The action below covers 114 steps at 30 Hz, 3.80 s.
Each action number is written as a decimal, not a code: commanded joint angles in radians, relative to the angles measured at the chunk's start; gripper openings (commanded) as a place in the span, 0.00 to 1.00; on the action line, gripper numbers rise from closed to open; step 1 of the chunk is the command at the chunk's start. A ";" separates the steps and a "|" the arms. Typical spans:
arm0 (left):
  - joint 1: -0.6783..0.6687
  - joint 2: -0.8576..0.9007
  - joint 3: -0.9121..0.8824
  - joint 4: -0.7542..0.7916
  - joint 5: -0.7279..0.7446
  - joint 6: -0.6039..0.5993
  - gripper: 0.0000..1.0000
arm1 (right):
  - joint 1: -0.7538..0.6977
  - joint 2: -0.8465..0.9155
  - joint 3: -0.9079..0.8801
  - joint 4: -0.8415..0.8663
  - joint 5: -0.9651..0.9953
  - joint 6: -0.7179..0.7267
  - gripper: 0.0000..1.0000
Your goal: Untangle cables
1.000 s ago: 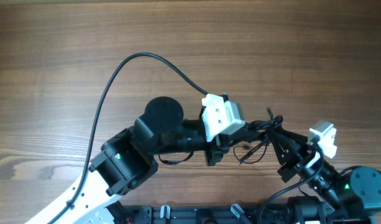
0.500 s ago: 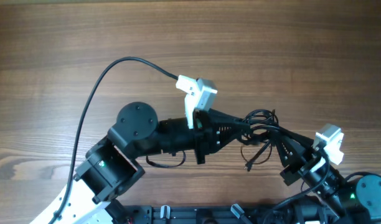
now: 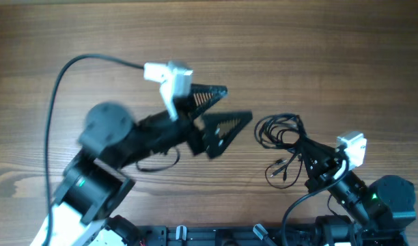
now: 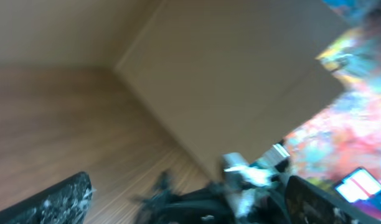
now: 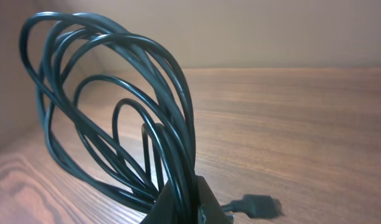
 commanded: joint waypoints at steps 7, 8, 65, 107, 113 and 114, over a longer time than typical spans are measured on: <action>-0.006 0.156 -0.006 -0.144 0.057 0.017 1.00 | -0.003 -0.005 0.007 0.080 0.202 0.488 0.04; -0.023 0.156 -0.006 -0.143 0.056 0.019 1.00 | -0.003 -0.005 0.007 0.087 0.218 0.522 0.04; 0.074 0.285 -0.006 0.529 0.137 -0.747 0.04 | -0.003 -0.005 0.007 -0.092 0.358 0.254 0.04; -0.184 0.343 -0.006 0.044 -0.082 -0.370 0.37 | -0.003 -0.005 0.007 0.131 -0.031 0.907 0.04; -0.184 0.343 -0.006 0.047 -0.082 -0.370 0.13 | -0.003 -0.005 0.007 0.131 -0.031 0.885 0.04; -0.184 0.343 -0.006 0.047 -0.082 -0.370 0.08 | -0.003 -0.005 0.007 0.131 -0.031 0.882 0.04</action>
